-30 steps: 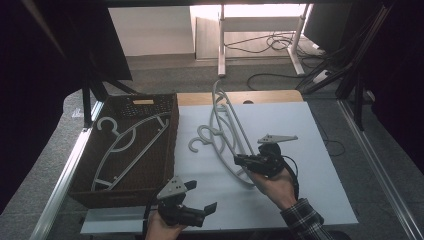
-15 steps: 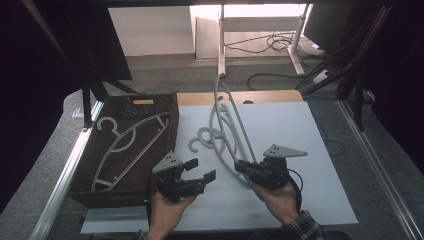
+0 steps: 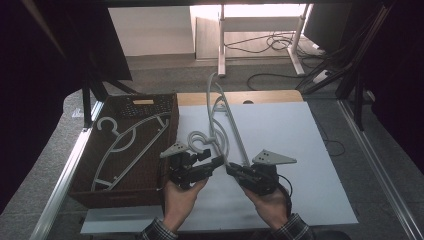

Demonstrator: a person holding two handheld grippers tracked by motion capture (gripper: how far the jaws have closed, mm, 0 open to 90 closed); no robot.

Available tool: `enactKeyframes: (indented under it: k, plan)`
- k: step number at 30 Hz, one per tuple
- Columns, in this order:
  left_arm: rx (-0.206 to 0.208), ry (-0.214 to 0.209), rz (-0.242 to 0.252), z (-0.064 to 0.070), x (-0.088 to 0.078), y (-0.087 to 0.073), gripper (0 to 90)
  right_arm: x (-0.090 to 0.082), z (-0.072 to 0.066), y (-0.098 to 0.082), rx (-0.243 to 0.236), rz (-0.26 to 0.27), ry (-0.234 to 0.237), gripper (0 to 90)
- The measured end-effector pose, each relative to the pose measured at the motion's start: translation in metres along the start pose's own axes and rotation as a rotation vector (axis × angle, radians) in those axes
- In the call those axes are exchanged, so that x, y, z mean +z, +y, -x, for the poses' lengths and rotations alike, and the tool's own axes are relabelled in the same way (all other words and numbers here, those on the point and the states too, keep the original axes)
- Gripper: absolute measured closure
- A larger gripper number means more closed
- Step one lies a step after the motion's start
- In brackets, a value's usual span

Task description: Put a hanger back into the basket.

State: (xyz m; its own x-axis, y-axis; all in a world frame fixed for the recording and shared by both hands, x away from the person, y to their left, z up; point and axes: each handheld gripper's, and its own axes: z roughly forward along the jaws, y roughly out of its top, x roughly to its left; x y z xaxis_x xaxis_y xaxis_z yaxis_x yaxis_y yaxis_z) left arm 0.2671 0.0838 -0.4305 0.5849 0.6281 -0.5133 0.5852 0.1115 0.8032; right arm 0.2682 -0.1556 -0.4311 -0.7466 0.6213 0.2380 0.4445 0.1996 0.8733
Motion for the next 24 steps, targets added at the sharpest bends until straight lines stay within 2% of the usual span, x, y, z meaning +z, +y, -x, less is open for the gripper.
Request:
enactKeyframes:
  k: [10, 11, 14, 18, 22, 24]
  plan:
    - [-0.047, -0.025, 0.011, -0.001, 0.014, 0.001, 50.6, 0.002, -0.001, -0.002, 0.007, 0.026, -0.013, 82.3]
    - [-0.068, -0.022, 0.017, -0.001, 0.015, 0.002, 51.8, 0.002, -0.001, -0.002, 0.009, 0.028, -0.014, 82.3]
    - [-0.087, -0.026, 0.023, -0.003, 0.017, 0.002, 56.0, 0.002, -0.001, -0.002, 0.010, 0.034, -0.020, 82.3]
    - [-0.140, -0.060, 0.032, -0.005, 0.020, 0.000, 60.0, 0.003, -0.001, -0.003, 0.020, 0.042, -0.021, 82.3]
    - [-0.168, -0.080, 0.034, -0.006, 0.022, 0.000, 65.5, 0.003, -0.001, -0.003, 0.029, 0.044, -0.016, 82.2]
    - [-0.191, -0.106, 0.034, -0.007, 0.023, 0.000, 69.3, 0.004, -0.001, -0.003, 0.034, 0.046, -0.011, 82.3]
